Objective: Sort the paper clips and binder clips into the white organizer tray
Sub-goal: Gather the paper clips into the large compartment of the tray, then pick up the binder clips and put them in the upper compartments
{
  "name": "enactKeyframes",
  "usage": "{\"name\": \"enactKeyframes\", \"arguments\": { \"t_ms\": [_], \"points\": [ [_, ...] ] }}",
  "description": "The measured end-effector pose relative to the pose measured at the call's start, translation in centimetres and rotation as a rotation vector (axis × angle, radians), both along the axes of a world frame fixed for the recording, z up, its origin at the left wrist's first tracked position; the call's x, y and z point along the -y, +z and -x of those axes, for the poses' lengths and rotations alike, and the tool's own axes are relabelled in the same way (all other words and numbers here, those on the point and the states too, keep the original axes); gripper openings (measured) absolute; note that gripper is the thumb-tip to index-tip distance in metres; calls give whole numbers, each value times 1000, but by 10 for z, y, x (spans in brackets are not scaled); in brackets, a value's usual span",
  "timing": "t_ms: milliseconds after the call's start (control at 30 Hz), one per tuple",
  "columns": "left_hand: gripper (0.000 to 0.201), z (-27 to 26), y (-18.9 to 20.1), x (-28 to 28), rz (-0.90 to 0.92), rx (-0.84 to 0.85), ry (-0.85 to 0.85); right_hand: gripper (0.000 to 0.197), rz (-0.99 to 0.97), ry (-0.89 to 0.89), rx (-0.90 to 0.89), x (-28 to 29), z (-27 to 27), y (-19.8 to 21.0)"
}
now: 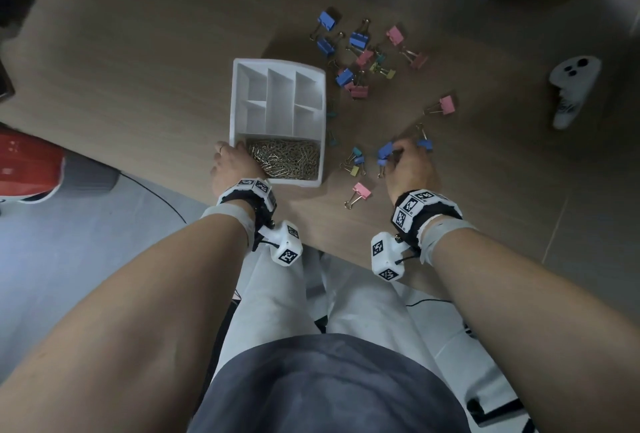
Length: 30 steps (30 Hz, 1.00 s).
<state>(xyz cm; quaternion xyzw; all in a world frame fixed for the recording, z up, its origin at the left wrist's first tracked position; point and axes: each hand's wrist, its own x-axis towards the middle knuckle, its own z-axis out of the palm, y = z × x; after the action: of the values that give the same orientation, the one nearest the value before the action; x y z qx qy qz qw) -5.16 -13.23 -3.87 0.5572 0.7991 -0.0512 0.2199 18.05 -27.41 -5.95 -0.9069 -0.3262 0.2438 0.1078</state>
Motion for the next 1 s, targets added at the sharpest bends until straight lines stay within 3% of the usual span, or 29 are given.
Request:
{"name": "enactKeyframes", "arguments": {
  "t_ms": [433,767,1000],
  "points": [
    [42,19,7,-28,-16,55,19,42,-18,41,-71,-41,34,10],
    [45,69,-1,-85,-15,79,51,38,70,142,-119,-95,75,19],
    [43,44,8,-89,-138,-65,92,33,115,116,-125,-108,74,33]
  ]
}}
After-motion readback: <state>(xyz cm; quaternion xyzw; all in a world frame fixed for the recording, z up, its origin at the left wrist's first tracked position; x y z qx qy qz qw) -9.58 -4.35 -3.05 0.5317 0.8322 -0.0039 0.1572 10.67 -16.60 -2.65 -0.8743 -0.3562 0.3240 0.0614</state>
